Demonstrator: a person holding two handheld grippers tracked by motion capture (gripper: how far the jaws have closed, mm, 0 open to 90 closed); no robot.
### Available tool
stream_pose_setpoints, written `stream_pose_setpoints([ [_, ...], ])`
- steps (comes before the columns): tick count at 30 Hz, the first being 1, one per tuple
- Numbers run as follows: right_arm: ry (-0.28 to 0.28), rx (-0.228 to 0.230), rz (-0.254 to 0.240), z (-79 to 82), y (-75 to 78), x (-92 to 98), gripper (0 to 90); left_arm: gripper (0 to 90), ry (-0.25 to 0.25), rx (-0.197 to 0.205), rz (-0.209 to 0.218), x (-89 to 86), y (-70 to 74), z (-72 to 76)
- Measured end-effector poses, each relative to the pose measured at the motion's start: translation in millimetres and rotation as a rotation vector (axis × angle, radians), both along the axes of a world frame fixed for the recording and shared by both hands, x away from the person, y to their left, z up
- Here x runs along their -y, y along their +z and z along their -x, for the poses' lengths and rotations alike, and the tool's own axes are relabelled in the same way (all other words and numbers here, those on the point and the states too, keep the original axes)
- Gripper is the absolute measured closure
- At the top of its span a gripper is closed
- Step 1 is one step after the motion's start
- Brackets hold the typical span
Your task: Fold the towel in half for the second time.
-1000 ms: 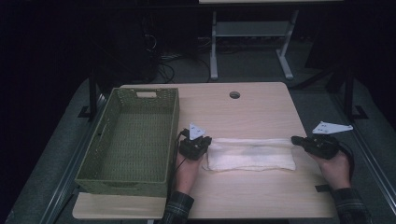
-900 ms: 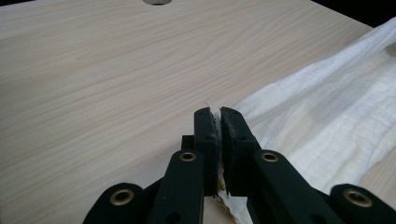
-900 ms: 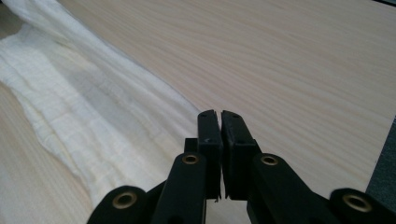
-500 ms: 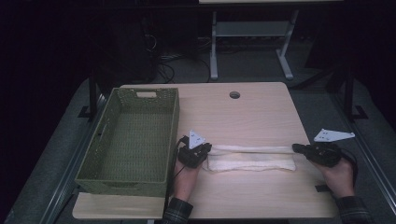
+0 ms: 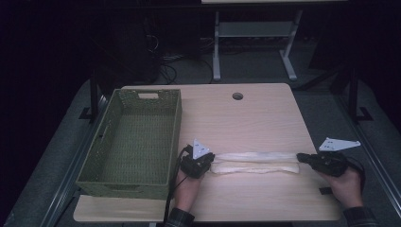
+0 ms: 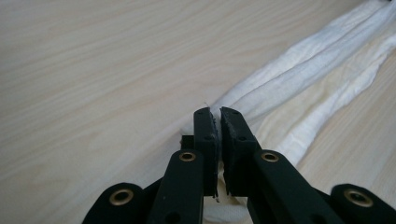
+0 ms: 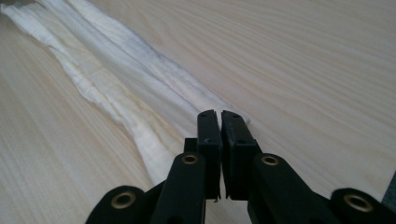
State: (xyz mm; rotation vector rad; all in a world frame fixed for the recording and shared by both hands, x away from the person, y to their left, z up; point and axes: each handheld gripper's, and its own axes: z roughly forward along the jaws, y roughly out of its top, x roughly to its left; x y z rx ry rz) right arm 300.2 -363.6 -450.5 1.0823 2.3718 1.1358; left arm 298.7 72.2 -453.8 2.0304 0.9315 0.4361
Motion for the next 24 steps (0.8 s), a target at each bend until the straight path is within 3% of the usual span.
stream_pose_setpoints([
  [4,0.010,-0.031,-0.005,2.5,-4.5,0.3,84.9,83.0,0.009,-0.026,-0.005,-0.1,-4.3,3.2],
  [8,0.014,0.003,-0.039,8.9,1.7,4.0,75.7,76.5,0.014,-0.017,0.020,-2.5,5.2,9.6],
  [11,0.012,0.027,-0.055,14.3,8.0,5.5,75.4,72.8,0.013,0.000,0.051,-2.2,16.6,12.2],
  [15,0.024,0.028,-0.056,14.5,9.8,2.9,79.8,73.0,-0.006,-0.001,0.056,0.1,20.9,9.3],
  [16,0.033,0.022,-0.053,12.8,8.7,1.6,81.1,74.3,-0.008,-0.010,0.075,2.4,19.3,8.1],
  [20,0.051,-0.025,-0.021,8.8,0.0,-5.1,85.0,79.0,-0.048,-0.063,0.072,11.3,7.0,2.9],
  [22,0.058,-0.050,-0.011,8.3,-4.8,-7.3,86.2,80.1,-0.051,-0.102,0.040,13.5,-2.1,0.2],
  [24,0.069,-0.066,-0.001,8.3,-8.0,-7.9,87.1,82.3,-0.059,-0.136,0.045,13.4,-9.4,0.3],
])
